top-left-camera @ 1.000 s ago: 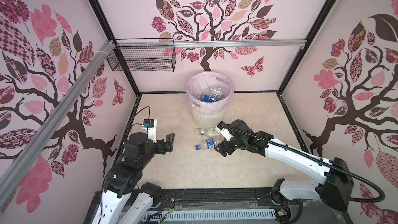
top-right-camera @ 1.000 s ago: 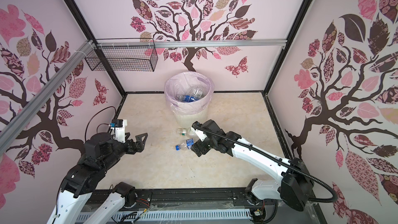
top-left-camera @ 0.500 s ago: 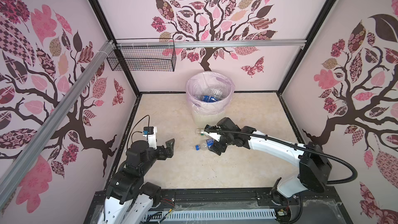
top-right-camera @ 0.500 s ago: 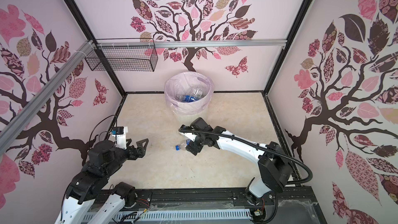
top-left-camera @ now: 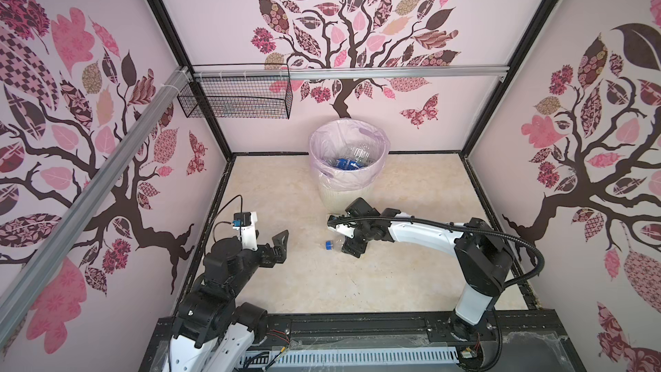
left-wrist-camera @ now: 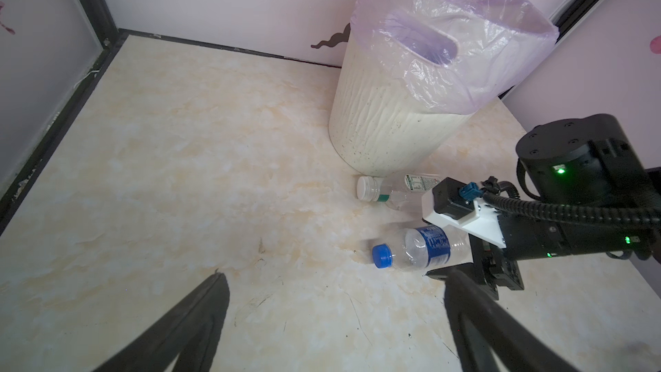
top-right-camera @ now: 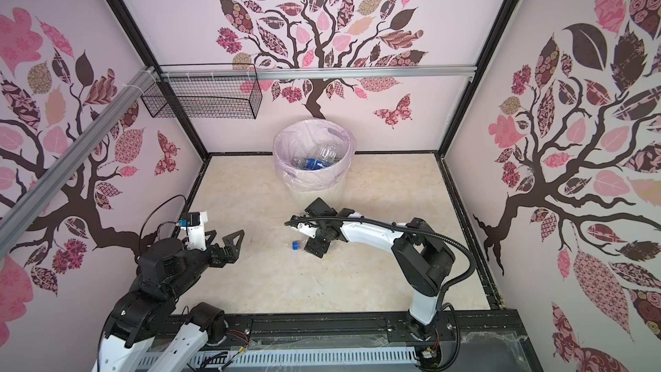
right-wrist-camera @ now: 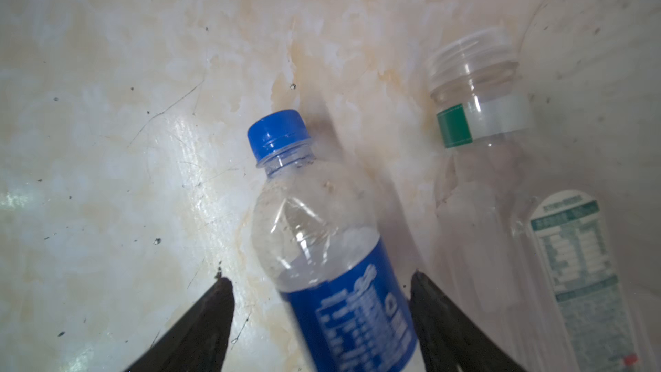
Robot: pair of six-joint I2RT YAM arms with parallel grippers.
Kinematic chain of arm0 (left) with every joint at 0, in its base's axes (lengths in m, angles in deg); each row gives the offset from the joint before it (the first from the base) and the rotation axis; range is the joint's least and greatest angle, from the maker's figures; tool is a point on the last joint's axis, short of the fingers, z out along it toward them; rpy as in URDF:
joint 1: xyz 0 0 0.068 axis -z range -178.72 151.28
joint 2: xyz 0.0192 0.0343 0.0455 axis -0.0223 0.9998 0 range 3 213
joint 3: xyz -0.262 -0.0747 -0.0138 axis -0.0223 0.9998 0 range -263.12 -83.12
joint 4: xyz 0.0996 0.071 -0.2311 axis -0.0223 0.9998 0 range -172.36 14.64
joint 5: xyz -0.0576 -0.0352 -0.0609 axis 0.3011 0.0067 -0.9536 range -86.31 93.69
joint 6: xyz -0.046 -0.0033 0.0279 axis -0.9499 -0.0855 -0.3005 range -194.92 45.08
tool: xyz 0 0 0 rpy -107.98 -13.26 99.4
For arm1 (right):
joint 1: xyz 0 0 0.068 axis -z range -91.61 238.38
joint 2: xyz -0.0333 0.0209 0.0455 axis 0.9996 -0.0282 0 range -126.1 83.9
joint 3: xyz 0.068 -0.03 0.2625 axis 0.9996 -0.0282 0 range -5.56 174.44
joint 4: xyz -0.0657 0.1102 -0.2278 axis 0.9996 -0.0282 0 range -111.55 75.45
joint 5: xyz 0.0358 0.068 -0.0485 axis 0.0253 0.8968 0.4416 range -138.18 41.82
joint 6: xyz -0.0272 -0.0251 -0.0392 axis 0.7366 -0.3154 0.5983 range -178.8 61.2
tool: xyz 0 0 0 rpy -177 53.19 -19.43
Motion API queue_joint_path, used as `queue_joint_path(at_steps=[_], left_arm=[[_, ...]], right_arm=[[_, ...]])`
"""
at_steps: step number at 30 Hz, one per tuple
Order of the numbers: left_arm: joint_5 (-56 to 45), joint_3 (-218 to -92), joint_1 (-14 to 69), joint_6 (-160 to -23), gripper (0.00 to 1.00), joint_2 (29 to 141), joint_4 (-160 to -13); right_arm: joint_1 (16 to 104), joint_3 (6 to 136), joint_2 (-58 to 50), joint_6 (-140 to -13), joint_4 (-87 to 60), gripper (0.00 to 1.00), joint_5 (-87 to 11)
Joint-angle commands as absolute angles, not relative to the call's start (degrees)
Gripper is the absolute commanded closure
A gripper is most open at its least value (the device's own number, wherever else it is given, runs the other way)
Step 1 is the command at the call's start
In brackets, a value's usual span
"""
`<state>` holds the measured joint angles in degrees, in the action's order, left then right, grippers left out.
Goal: Throw the plastic bottles in the bin
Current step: 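Grasp the blue-capped bottle with the right gripper while the left gripper returns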
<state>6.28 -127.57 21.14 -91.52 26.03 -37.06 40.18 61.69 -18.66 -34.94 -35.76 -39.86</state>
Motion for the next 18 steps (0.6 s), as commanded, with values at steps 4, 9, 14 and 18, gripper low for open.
queue_joint_path(at_steps=[4, 9, 14, 18], left_arm=[[6.85, -126.28, 20.88, -92.01, 0.02, 25.77, -37.77], [6.93, -126.25, 20.88, -92.10, 0.02, 25.76, -37.72], [6.89, -126.19, 20.88, -92.19, 0.02, 25.85, -37.73], [7.02, -126.22, 20.88, -92.16, 0.02, 25.94, -37.63]], right_arm=[[39.52, 61.50, -20.84, -34.71, -36.03, 0.23, -41.23], [39.26, 59.80, -20.71, -36.69, -36.19, 0.25, -42.27], [39.25, 58.82, -21.09, -40.47, -37.22, 0.26, -42.18], [39.25, 58.15, -20.83, -42.55, -37.87, 0.35, -43.83]])
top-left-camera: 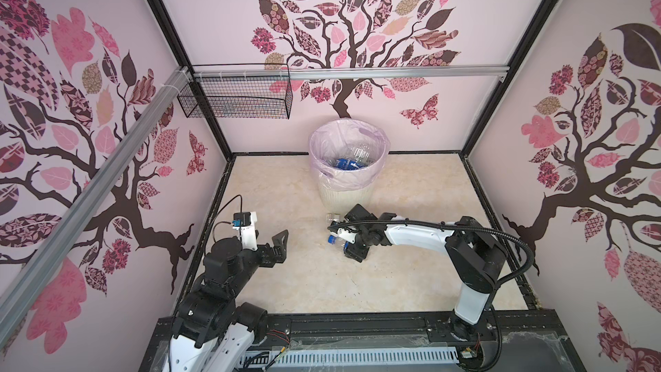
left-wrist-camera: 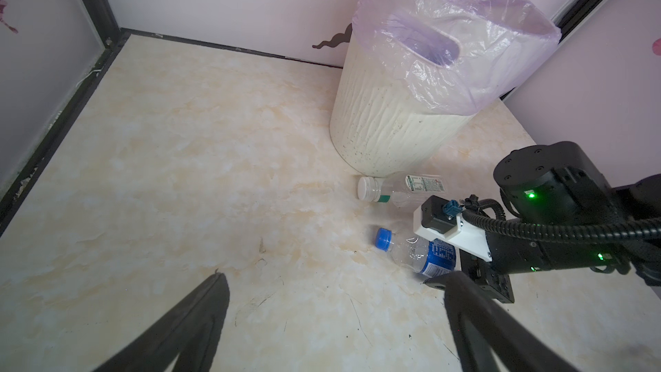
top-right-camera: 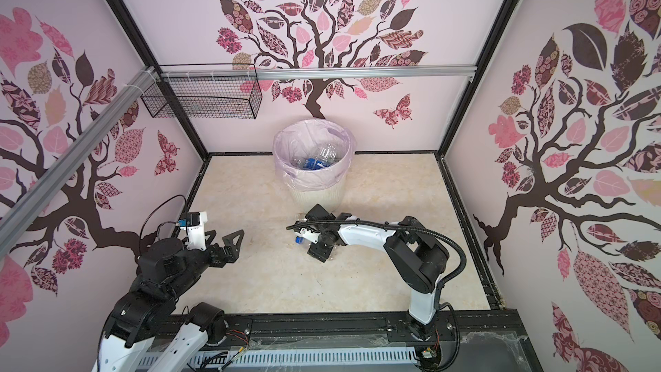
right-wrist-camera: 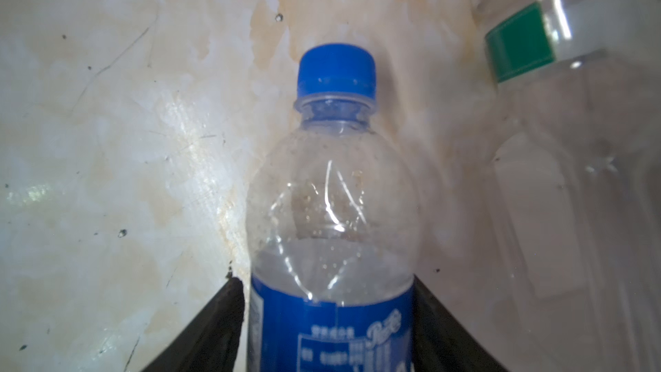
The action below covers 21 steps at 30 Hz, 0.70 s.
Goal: Throw the plastic bottles in the bin
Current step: 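Grasp the blue-capped bottle with the right gripper while the left gripper returns, then lift the blue-capped bottle with the right gripper and drop it into the bin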
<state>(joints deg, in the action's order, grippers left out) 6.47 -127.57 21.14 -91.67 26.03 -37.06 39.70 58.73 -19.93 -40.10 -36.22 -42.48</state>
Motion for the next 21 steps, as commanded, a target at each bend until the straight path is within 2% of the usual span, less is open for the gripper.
queue_joint_path(at_steps=[1, 6, 12, 21], left_arm=[[7.07, -126.19, 20.88, -92.15, 0.02, 26.01, -37.76], [7.33, -126.20, 20.88, -92.21, 0.02, 26.21, -37.70], [7.92, -126.28, 20.88, -92.17, 0.02, 26.12, -37.60], [7.33, -125.93, 20.88, -91.89, 0.02, 25.27, -38.09]], right_arm=[[39.25, 57.76, -20.25, -43.11, -37.69, 0.38, -44.00], [39.25, 55.45, -14.78, -45.88, -36.88, 0.46, -43.98], [39.25, 50.27, -2.80, -50.30, -33.98, 0.51, -38.84], [39.25, 37.98, 25.02, -62.40, -27.75, 0.52, -38.40]])
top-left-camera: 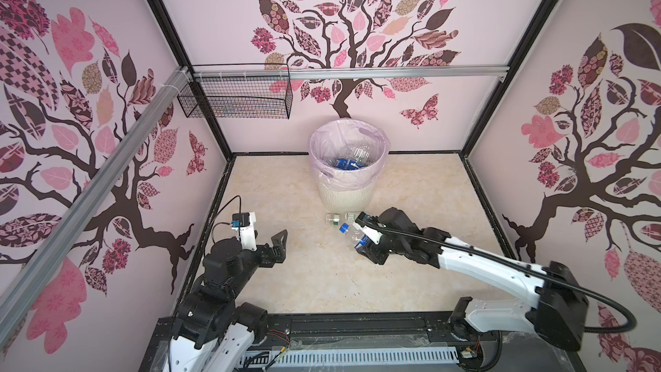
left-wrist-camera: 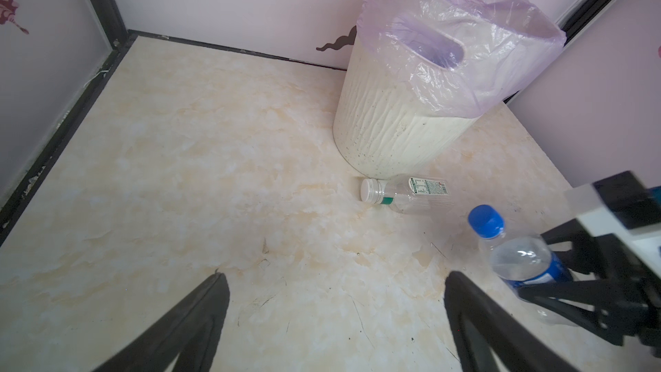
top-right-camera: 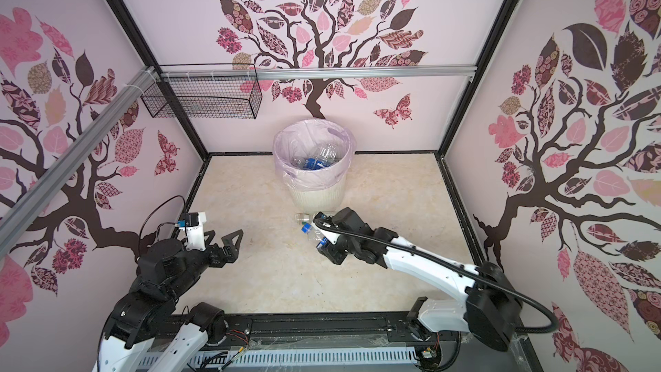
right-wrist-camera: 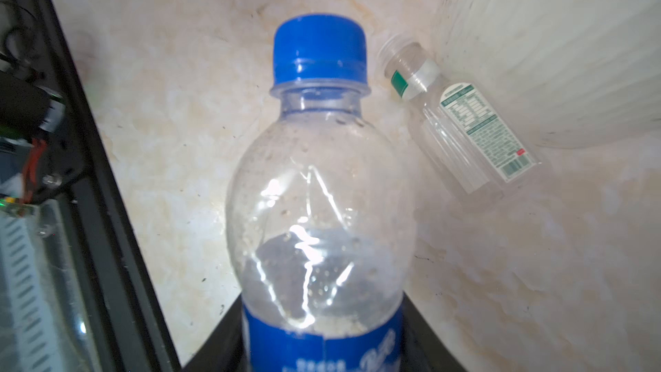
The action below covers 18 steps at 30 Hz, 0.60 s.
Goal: Throw the plastic bottles in the bin
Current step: 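Lift the blue-capped bottle with the right gripper and drop it into the bin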
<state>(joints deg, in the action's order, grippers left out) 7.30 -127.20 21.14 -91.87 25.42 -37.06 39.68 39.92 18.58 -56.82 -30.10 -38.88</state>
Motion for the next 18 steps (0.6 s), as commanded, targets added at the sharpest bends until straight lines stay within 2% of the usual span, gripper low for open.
queue_joint_path(at_steps=[1, 7, 11, 14, 18], left_arm=[[7.33, -126.03, 20.88, -91.88, 0.02, 25.64, -38.10], [7.33, -126.15, 20.88, -91.82, 0.02, 26.83, -38.06], [7.28, -126.23, 20.88, -91.91, 0.02, 26.74, -37.85], [7.02, -126.20, 20.88, -91.96, 0.02, 26.45, -37.82], [7.03, -126.09, 20.88, -91.98, 0.02, 26.38, -37.96]], right_arm=[[39.24, 36.89, 28.62, -63.55, -27.12, 0.52, -39.31], [39.25, 35.29, 46.57, -67.21, -29.12, 0.53, -47.40], [39.25, 38.33, 52.76, -66.62, -31.54, 0.52, -55.22], [39.25, 43.90, 50.75, -63.61, -31.85, 0.52, -59.09], [39.32, 56.98, 35.88, -57.19, -29.07, 0.53, -60.91]])
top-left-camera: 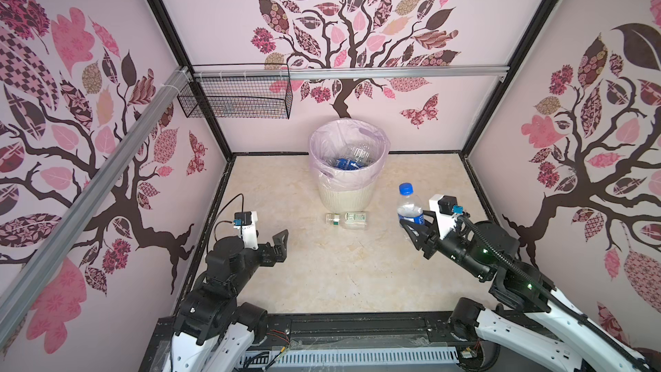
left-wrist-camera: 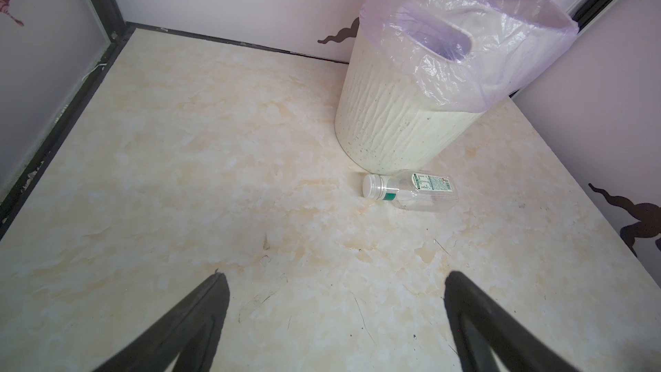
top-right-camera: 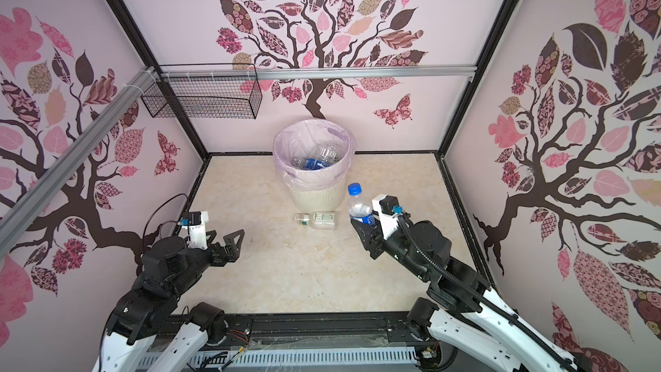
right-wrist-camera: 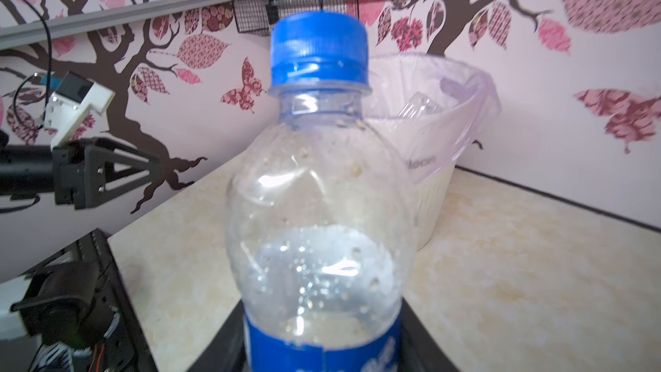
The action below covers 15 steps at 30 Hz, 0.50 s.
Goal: Throw the plastic bottles in the bin
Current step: 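Lift the blue-capped bottle with the right gripper and drop it into the bin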
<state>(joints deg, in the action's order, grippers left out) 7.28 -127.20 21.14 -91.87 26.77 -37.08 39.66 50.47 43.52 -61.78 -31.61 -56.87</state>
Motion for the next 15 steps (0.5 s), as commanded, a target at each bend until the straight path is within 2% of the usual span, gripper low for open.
queue_joint_path(at_steps=[1, 3, 5, 6, 9, 12, 15], left_arm=[[7.00, -126.10, 20.88, -91.97, 0.02, 26.38, -37.96], [7.03, -126.16, 20.88, -92.04, 0.02, 26.10, -37.79], [6.94, -125.94, 20.88, -92.13, 0.02, 25.78, -37.97], [6.87, -125.79, 20.88, -92.15, 0.02, 25.68, -38.27], [6.26, -126.08, 20.88, -92.11, 0.02, 26.08, -37.90], [5.80, -125.97, 20.97, -91.99, 0.02, 25.65, -37.75], [5.54, -125.75, 20.97, -92.06, 0.02, 25.41, -38.26]], right_arm=[[39.47, 60.97, 30.95, -55.52, -27.39, 0.53, -61.22], [41.53, 70.15, 20.50, -54.20, -25.62, 0.55, -59.24], [47.20, 81.31, 8.75, -57.60, -26.10, 0.55, -51.41], [49.99, 88.44, 2.07, -60.41, -28.57, 0.51, -48.02], [52.38, 110.40, -14.72, -61.69, -43.45, 0.18, -44.19], [52.37, 117.84, -19.35, -61.12, -50.26, 0.14, -42.31], [52.39, 109.01, -13.76, -61.11, -44.86, 0.11, -43.92]])
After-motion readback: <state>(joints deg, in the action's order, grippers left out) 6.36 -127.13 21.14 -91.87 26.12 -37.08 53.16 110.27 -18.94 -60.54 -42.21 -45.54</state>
